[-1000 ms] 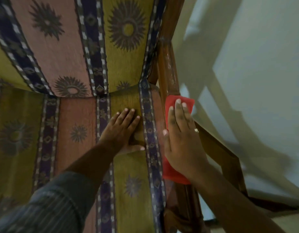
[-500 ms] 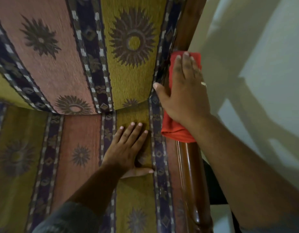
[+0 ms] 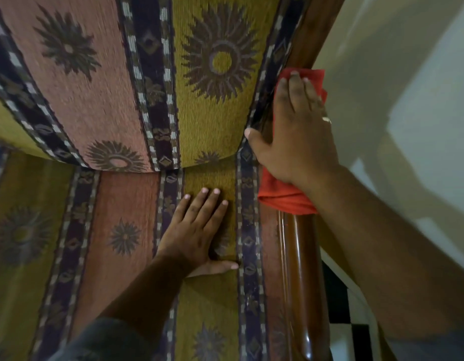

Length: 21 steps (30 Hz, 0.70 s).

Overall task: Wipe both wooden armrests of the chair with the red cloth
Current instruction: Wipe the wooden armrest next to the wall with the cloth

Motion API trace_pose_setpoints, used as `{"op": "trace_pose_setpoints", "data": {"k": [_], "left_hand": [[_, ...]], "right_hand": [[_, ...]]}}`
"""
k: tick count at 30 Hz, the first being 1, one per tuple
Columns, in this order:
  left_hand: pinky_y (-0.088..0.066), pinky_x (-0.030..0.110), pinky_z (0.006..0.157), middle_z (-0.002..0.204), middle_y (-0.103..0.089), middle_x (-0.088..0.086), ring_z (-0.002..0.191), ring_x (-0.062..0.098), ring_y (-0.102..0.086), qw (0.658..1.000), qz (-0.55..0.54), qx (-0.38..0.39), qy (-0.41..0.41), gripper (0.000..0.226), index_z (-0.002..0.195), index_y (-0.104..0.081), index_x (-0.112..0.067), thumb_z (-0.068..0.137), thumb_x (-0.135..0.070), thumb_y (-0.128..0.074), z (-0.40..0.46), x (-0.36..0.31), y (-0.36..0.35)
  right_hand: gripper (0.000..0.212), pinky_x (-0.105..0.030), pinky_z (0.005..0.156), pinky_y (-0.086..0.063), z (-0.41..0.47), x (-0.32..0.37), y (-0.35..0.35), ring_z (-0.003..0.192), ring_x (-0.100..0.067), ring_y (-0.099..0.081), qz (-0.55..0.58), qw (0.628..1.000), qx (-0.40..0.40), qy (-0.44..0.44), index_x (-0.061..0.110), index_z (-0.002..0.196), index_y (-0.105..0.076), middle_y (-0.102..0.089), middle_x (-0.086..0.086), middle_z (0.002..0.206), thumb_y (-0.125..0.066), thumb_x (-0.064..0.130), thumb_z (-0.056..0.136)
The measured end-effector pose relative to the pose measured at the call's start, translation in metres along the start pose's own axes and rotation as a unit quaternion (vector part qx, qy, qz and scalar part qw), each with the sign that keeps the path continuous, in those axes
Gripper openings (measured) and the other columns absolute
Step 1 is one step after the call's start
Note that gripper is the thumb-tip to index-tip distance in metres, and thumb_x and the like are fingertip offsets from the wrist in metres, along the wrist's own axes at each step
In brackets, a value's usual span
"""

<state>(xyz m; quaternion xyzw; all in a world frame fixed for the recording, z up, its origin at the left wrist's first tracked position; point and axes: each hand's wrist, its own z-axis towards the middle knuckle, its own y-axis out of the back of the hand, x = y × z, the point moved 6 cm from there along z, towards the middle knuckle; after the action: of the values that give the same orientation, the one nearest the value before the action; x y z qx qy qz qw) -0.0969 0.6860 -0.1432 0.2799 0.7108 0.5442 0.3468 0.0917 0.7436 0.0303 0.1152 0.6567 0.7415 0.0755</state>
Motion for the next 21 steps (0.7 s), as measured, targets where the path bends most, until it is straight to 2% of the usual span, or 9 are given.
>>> {"op": "trace_pose_setpoints", "data": {"k": [4, 5, 8, 13, 17, 21], "left_hand": [[-0.01, 0.056, 0.122, 0.165, -0.016, 0.016, 0.153, 0.035, -0.014, 1.0, 0.009, 0.011, 0.002, 0.132, 0.156, -0.02, -0.008, 0.064, -0.102, -0.026, -0.002, -0.002, 0.001], [-0.01, 0.056, 0.122, 0.165, -0.016, 0.016, 0.153, 0.035, -0.013, 1.0, 0.01, 0.016, 0.004, 0.132, 0.156, -0.02, -0.008, 0.063, -0.102, -0.026, -0.002, -0.002, 0.001], [-0.009, 0.056, 0.122, 0.166, -0.013, 0.016, 0.154, 0.034, -0.011, 1.0, 0.009, 0.014, 0.008, 0.133, 0.157, -0.018, -0.009, 0.063, -0.102, -0.026, -0.003, 0.0, 0.0], [-0.008, 0.056, 0.122, 0.166, -0.013, 0.016, 0.154, 0.034, -0.01, 1.0, 0.008, 0.012, 0.007, 0.132, 0.157, -0.018, -0.008, 0.064, -0.102, -0.026, -0.001, -0.001, -0.001], [-0.008, 0.056, 0.122, 0.166, -0.013, 0.015, 0.154, 0.034, -0.01, 1.0, 0.009, 0.006, 0.009, 0.132, 0.157, -0.017, -0.009, 0.064, -0.102, -0.026, -0.002, -0.001, -0.001], [-0.009, 0.055, 0.123, 0.166, -0.014, 0.015, 0.154, 0.034, -0.011, 1.0, 0.009, 0.004, 0.008, 0.131, 0.157, -0.018, -0.009, 0.064, -0.102, -0.027, -0.002, -0.002, -0.001]], "right_hand": [[0.096, -0.045, 0.119, -0.019, -0.011, -0.017, 0.0, 0.152, -0.03, -0.01, 0.136, 0.981, -0.026, -0.137, 0.007, 0.156, -0.004, -0.008, -0.015, 0.166, -0.046, 0.063, 0.09], [0.096, -0.044, 0.119, -0.018, -0.018, -0.017, 0.0, 0.153, -0.03, -0.008, 0.139, 0.98, -0.023, -0.138, 0.007, 0.156, -0.003, -0.007, -0.015, 0.166, -0.045, 0.064, 0.091], [0.1, -0.045, 0.121, -0.007, -0.03, -0.002, 0.001, 0.153, -0.034, 0.001, 0.042, 0.998, -0.023, -0.046, 0.002, 0.155, -0.006, -0.003, -0.02, 0.165, -0.041, 0.068, 0.09], [0.114, -0.05, 0.12, -0.006, -0.011, 0.003, -0.002, 0.153, -0.035, -0.002, -0.028, 0.999, 0.018, 0.02, 0.004, 0.155, -0.005, -0.003, -0.019, 0.165, -0.041, 0.081, 0.079], [0.109, -0.049, 0.121, -0.011, -0.002, 0.001, 0.002, 0.152, -0.035, -0.009, 0.001, 1.0, -0.002, -0.012, 0.005, 0.155, -0.008, -0.009, -0.019, 0.165, -0.044, 0.077, 0.082], [0.111, -0.049, 0.123, -0.011, -0.003, 0.0, 0.001, 0.153, -0.034, -0.004, 0.028, 0.999, 0.006, -0.045, 0.004, 0.155, -0.005, -0.005, -0.019, 0.165, -0.044, 0.078, 0.082]]}}
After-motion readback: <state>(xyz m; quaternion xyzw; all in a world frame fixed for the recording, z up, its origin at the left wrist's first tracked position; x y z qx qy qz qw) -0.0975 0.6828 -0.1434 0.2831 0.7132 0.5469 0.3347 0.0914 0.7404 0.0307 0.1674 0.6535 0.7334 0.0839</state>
